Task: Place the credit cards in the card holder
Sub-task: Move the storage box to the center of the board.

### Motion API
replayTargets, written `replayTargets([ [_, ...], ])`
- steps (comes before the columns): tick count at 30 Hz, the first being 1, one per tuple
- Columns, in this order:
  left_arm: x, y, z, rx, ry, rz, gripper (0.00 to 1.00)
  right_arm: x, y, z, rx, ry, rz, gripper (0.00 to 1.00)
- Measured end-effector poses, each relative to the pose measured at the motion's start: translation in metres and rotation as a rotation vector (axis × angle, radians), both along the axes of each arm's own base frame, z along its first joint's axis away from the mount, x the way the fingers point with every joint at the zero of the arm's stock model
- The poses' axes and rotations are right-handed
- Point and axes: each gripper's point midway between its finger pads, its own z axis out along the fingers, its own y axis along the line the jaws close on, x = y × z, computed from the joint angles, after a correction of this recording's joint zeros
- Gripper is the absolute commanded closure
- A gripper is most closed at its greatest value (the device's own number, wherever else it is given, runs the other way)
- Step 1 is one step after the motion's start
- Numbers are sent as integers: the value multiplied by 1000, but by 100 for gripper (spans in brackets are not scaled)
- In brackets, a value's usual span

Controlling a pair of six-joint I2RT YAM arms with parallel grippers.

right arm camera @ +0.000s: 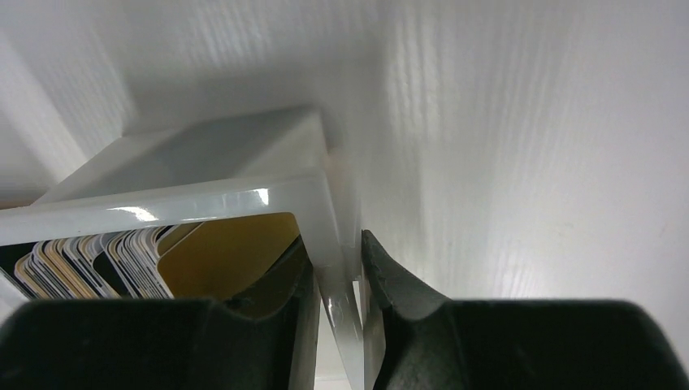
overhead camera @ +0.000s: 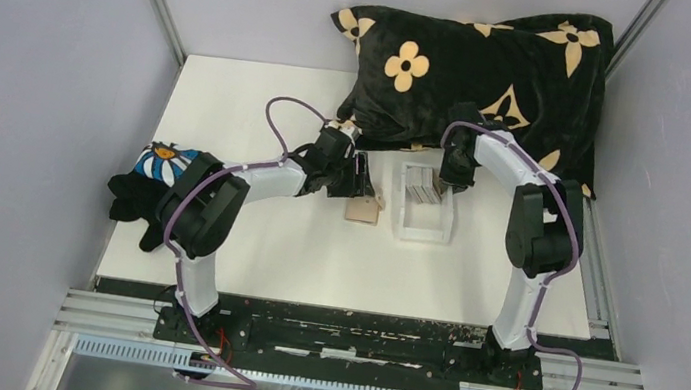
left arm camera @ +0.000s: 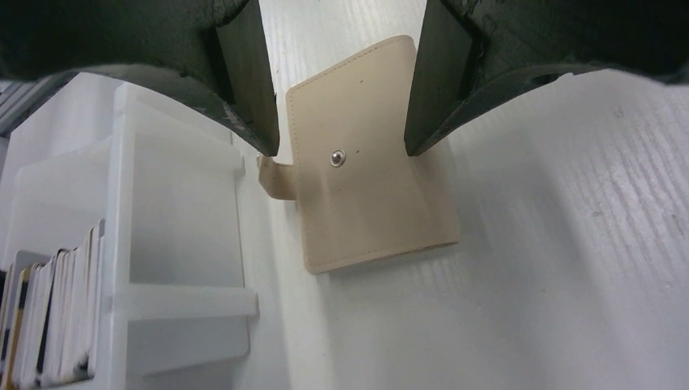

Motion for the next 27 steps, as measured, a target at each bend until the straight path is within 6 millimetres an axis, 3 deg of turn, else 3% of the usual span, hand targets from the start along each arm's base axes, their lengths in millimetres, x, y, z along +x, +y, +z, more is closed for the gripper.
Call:
replayTargets([
  [6,-4,11,-14,35,2,23,34,26,27,0,11,-33,63,73],
  [12,-11,27,-16,55,-7,54,34,38,50,-1,20,-49,115,72],
  [20,-19,44,-18,76,-17,89,33,41,68,-3,31,-38,173,70],
  [27,-20,50,-17,93,-21,106,30,35,71,-6,8,-13,215,55],
])
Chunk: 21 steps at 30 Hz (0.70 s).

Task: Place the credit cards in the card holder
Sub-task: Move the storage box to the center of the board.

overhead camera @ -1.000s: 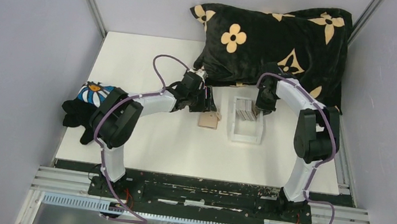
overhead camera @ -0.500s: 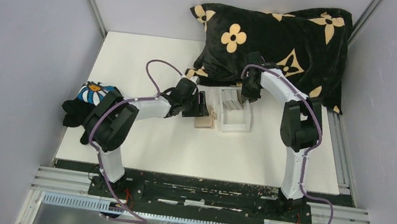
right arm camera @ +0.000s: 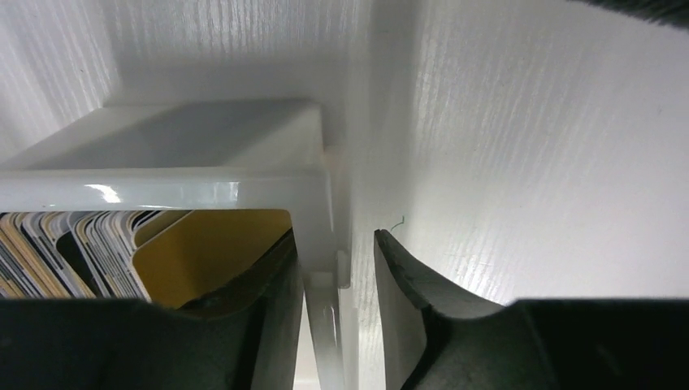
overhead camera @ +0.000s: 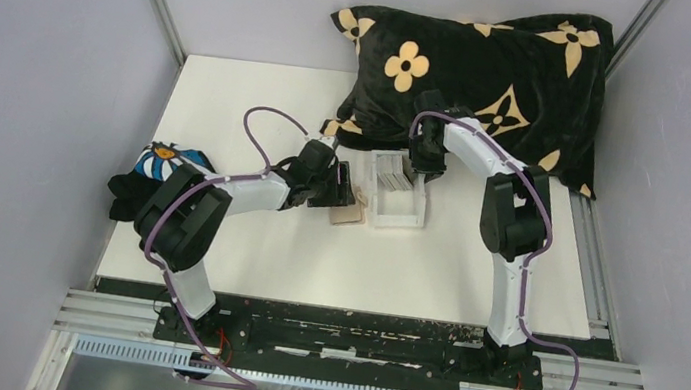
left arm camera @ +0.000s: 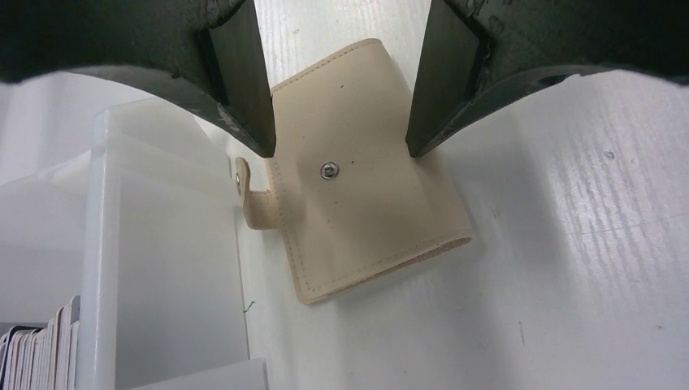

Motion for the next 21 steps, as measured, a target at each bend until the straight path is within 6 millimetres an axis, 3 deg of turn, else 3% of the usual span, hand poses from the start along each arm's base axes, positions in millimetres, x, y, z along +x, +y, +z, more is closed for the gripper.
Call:
replayTargets([
  [10,13,11,11,53,-3,55,29,25,-5,33,-51,-108,11,49],
  [15,24,12,28,54,-36,77,28,32,-7,57,-64,-156,8,48],
  [21,30,12,50,41,-79,92,27,32,2,68,-52,-180,26,48],
])
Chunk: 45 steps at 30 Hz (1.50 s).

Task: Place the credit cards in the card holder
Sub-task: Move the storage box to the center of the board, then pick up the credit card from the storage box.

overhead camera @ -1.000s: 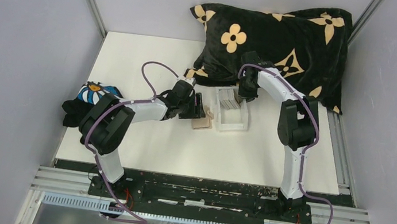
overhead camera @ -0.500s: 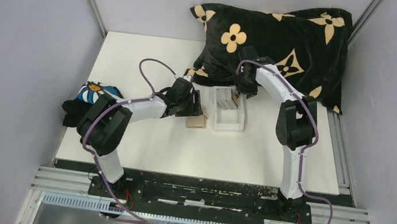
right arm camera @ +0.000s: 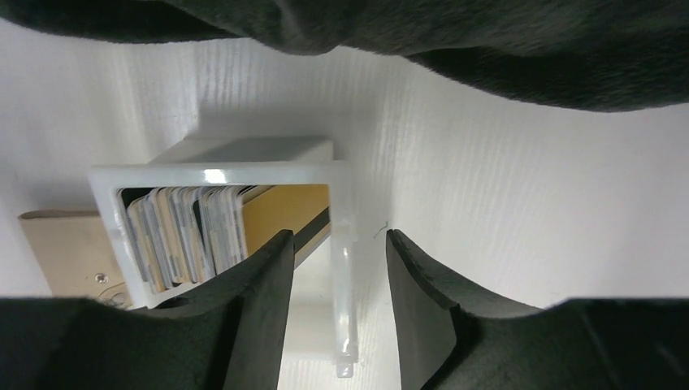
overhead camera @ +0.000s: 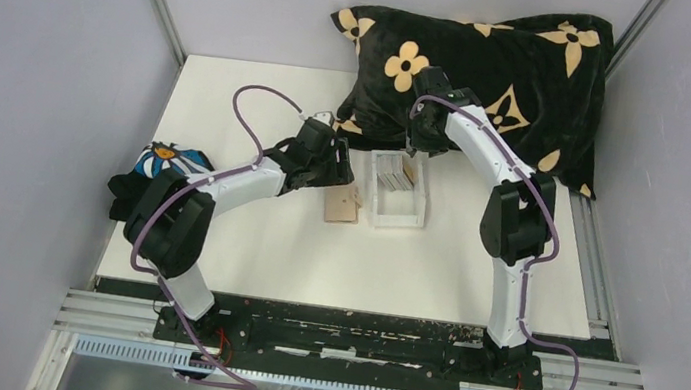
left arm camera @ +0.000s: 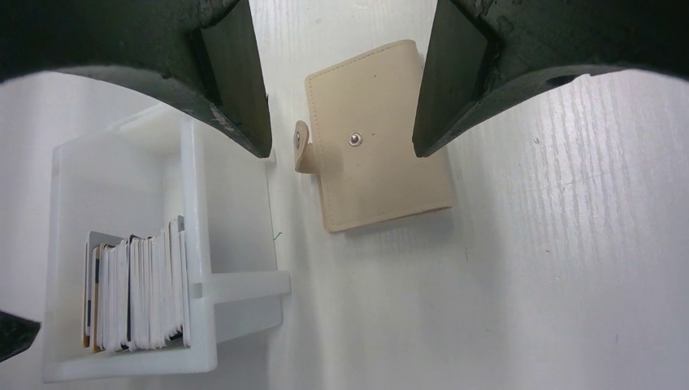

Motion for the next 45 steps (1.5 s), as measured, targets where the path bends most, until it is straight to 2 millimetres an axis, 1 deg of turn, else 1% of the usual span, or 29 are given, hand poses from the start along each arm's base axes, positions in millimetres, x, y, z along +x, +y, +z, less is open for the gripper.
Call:
replayTargets([
  [4,4,-1,10,-7,-19,4,27,-6,15,0,19,8,30,47],
  [8,12,-7,26,-30,-48,-1,27,-12,29,0,53,21,57,46],
  [13,28,-22,48,-74,-90,-19,28,-15,36,0,83,32,62,46],
  [15,32,-26,50,-80,-93,-23,29,-15,37,0,91,33,60,45],
  [18,36,-29,45,-79,-83,-28,30,-15,38,0,100,36,59,45],
  [24,34,-28,23,-55,-28,-32,33,-14,42,-1,141,45,56,44],
  [29,34,-26,15,-45,-11,-28,35,-15,47,-7,192,64,50,43],
  [35,35,-25,3,-32,11,-24,36,-19,41,-24,243,112,16,42],
  [40,33,-25,-7,-25,32,-28,37,-18,41,-29,306,133,6,42],
  [45,33,-26,-8,-27,38,-33,38,-18,47,-29,352,139,10,42],
])
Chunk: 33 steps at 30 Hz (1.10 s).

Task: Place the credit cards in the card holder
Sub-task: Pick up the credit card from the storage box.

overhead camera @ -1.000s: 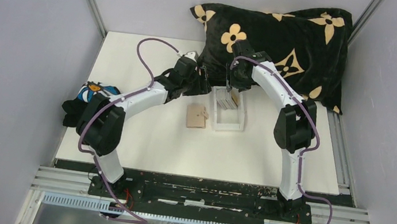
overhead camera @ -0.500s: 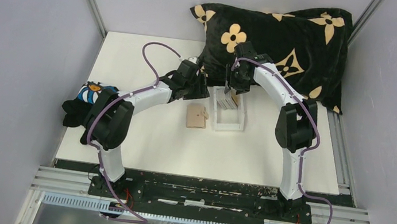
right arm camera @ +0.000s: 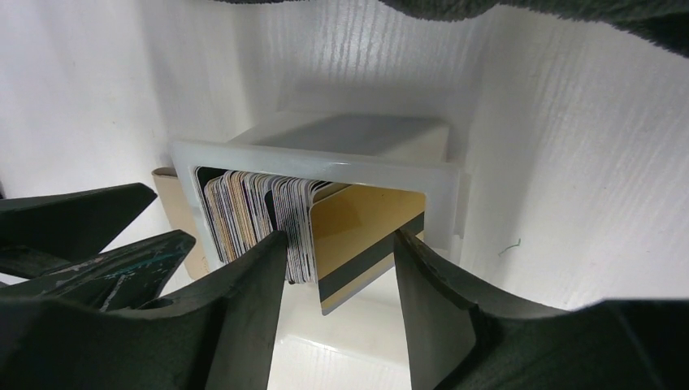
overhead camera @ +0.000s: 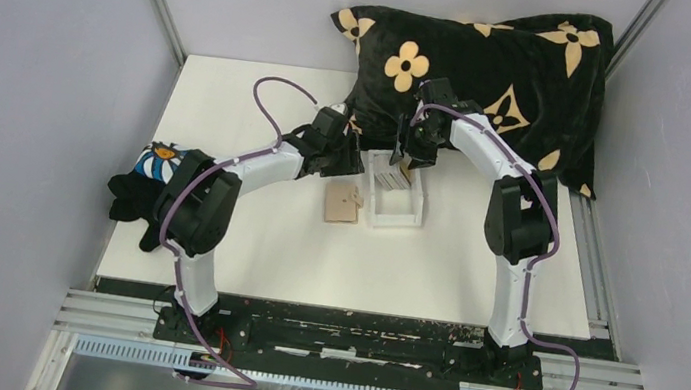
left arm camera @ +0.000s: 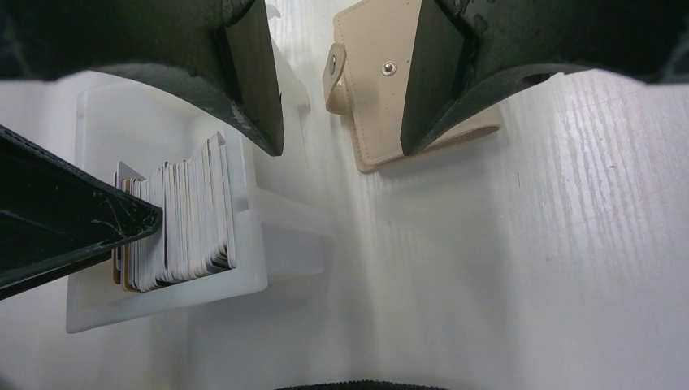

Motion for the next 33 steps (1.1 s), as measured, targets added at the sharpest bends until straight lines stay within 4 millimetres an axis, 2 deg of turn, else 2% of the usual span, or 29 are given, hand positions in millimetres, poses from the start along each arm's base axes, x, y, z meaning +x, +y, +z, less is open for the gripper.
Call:
replayTargets([
  [12,0,-10,-13,-14,40,-32,42,-5,15,0,89,29,5,48],
  [33,-2,-8,-15,-8,53,-33,43,-12,23,6,146,58,8,56],
])
